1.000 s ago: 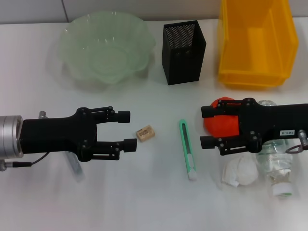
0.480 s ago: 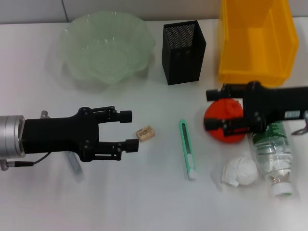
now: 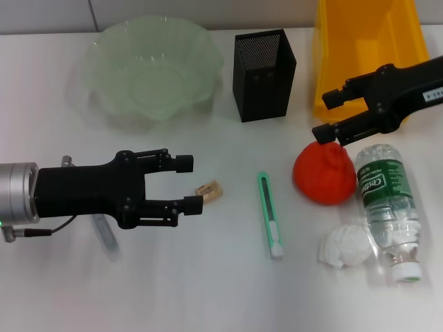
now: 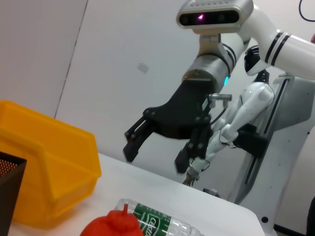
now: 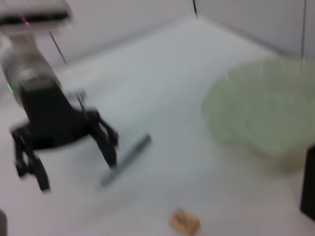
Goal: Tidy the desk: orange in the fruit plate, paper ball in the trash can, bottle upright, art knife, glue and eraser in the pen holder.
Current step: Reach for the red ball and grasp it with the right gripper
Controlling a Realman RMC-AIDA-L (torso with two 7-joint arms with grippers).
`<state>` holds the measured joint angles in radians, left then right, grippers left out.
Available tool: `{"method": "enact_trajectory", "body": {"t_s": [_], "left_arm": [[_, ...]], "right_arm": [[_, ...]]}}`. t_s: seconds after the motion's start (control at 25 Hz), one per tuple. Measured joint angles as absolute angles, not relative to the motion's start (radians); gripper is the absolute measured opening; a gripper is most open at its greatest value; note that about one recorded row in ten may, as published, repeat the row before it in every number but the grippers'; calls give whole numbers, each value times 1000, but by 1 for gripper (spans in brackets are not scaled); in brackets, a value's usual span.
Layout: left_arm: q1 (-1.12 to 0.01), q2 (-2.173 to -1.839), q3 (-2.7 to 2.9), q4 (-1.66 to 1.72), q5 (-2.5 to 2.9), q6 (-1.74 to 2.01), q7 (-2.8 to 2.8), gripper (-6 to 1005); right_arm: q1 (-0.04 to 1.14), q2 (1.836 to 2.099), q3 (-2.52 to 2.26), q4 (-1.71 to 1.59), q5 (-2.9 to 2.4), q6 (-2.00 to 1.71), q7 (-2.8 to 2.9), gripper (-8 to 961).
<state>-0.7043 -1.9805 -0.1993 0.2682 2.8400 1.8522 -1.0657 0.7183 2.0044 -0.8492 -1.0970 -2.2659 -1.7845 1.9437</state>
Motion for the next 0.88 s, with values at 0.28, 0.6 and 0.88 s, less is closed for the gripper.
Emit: {"method": "enact_trajectory", "body": {"t_s": [0.28,0.6,0.88], "left_arm": [[-699,-1981,-199,265,2819,1849,-1071,800],[-700,-1990,-199,270,2817,1848,-1073,799],[-702,-1991,-200,270,2808,1847,-1075,799]], "right_arm": [[797,2026,-919,-1092,-2481,-1727,1975,814],[797,2059,-1010,-1091,-2559,-1635,1977,813],[794,2073,-1073,-1027,-2585,-1559,1976,813]]}}
